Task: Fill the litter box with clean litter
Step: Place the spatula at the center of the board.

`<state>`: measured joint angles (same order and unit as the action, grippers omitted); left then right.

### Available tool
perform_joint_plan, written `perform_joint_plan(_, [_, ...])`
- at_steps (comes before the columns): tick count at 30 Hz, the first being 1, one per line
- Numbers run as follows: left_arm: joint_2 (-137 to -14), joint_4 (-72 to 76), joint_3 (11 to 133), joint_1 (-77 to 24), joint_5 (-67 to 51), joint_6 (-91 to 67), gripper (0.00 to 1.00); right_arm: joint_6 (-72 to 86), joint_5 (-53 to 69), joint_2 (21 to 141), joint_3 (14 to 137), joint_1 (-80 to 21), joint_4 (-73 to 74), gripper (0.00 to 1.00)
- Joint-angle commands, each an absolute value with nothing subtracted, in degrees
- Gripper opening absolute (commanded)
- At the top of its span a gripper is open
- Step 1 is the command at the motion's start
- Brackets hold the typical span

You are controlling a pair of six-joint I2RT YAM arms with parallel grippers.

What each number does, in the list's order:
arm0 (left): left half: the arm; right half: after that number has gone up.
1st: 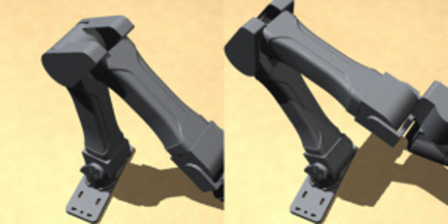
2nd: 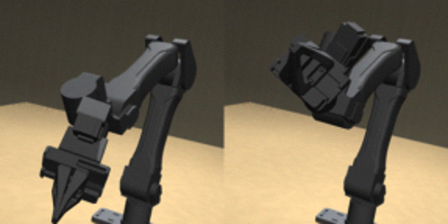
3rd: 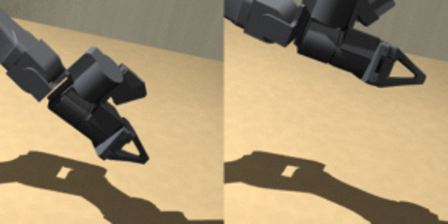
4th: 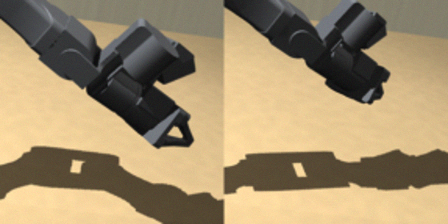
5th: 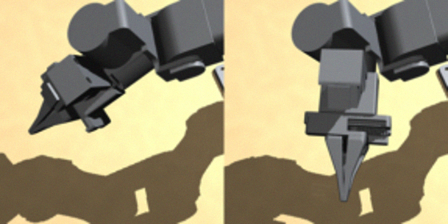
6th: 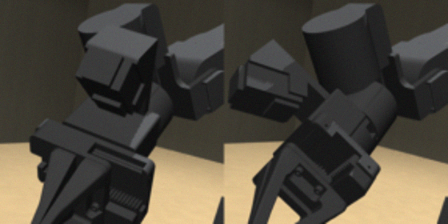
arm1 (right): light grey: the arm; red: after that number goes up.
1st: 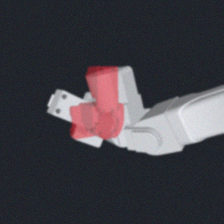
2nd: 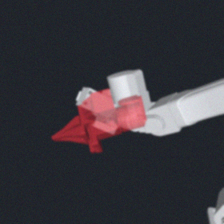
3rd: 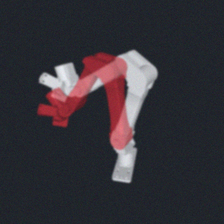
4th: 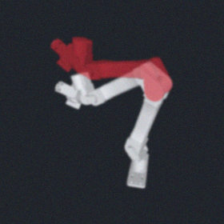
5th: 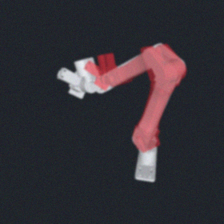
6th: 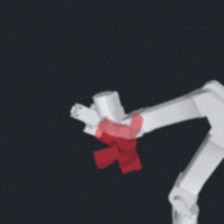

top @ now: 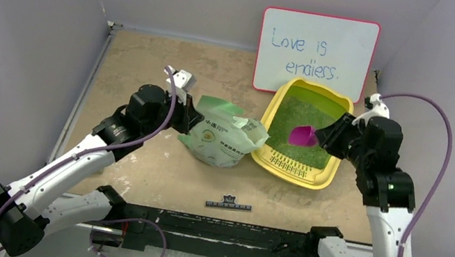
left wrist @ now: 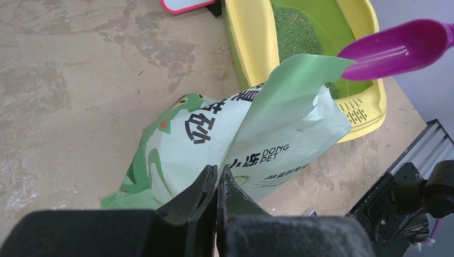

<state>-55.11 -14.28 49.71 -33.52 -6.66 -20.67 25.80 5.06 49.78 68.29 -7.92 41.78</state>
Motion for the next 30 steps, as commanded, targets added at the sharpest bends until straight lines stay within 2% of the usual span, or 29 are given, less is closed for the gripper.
perform_joint_plan(1, [-52.8,-8.6,48.9,-33.5,-5.7,-24.1,0.00,29.7,4.4,44.2,66.5,-7.8,43.8,0.00])
perform_joint_plan(4, [-52.8,-6.6,47.2,-33.5,-6.1,-25.7,0.00,30.3,7.4,40.7,66.2,-7.9,46.9,0.00])
perform_joint_plan(7, [-51.9,-6.1,45.6,-33.5,-6.6,-26.1,0.00,31.3,4.9,37.1,66.4,-7.9,48.2,0.00])
perform_joint_plan(11, [-49.4,-6.8,43.7,-33.5,-6.4,-25.4,0.00,28.5,-1.3,37.6,66.2,-7.8,49.1,0.00])
perform_joint_plan(16, [-48.0,-7.2,42.6,-33.6,-6.4,-23.7,0.00,28.5,2.4,40.7,65.9,-7.8,46.5,0.00])
perform_joint_plan(21, [-48.8,-8.5,44.3,-33.6,-6.9,-23.5,0.00,35.2,14.3,33.4,61.9,-7.8,40.5,0.00])
perform_joint_plan(25, [-48.6,-8.1,44.5,-33.5,-6.6,-23.0,0.00,35.1,20.6,33.5,59.5,-7.8,47.2,0.00])
perform_joint_plan(30, [-48.6,-7.7,44.0,-33.6,-6.6,-22.6,0.00,37.3,31.4,29.9,48.9,-7.8,44.7,0.00])
